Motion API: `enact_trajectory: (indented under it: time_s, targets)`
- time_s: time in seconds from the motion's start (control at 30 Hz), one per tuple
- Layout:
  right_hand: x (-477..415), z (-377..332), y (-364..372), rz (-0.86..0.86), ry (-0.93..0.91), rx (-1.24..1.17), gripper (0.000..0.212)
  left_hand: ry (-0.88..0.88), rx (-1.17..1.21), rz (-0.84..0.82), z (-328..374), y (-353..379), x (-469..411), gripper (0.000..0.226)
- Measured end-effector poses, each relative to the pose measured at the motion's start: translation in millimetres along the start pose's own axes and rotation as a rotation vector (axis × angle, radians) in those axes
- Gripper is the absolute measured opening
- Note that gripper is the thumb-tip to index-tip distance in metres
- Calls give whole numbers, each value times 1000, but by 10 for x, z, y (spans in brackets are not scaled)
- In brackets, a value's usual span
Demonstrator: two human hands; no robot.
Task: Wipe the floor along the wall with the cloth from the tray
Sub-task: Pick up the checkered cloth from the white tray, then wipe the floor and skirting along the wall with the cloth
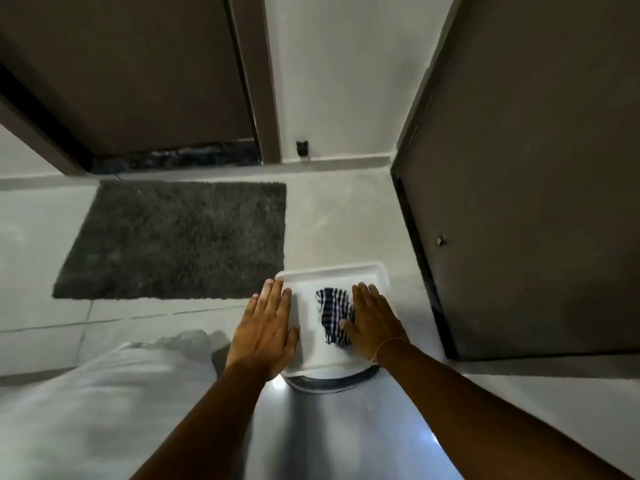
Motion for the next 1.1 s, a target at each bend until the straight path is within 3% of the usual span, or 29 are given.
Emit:
enact_trajectory:
  time_s: [0.13,0.27,0.4,0.63,0.9,1.1]
  targets:
    - [-428,366,837,-70,84,-50,80,46,-54,-58,113,845,-322,72]
    - [-627,548,1307,-100,-6,34,89,69,-65,-42,159,1240,-538,72]
    - [-692,600,1296,40,-37,-2,72,66,-43,-5,161,1332,-687,71]
    - [-527,541,864,154,-106,28,70,49,8,45,269,1155,-559,71]
    - [626,901,241,509,-195,35,54,244,-4,225,955,736,-186,68]
    - [2275,1852,885,690,-112,13,39,346,105,229,1997,1245,477,68]
Point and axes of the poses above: each hand's wrist, its own x-axis away from the middle knuckle, its own y-axis out of the palm, z = x × y, the point moved 3 cm from there along -x, towards the middle knuckle, and after that the axes turned 14 degrees about -x, right-handed, at the moved point
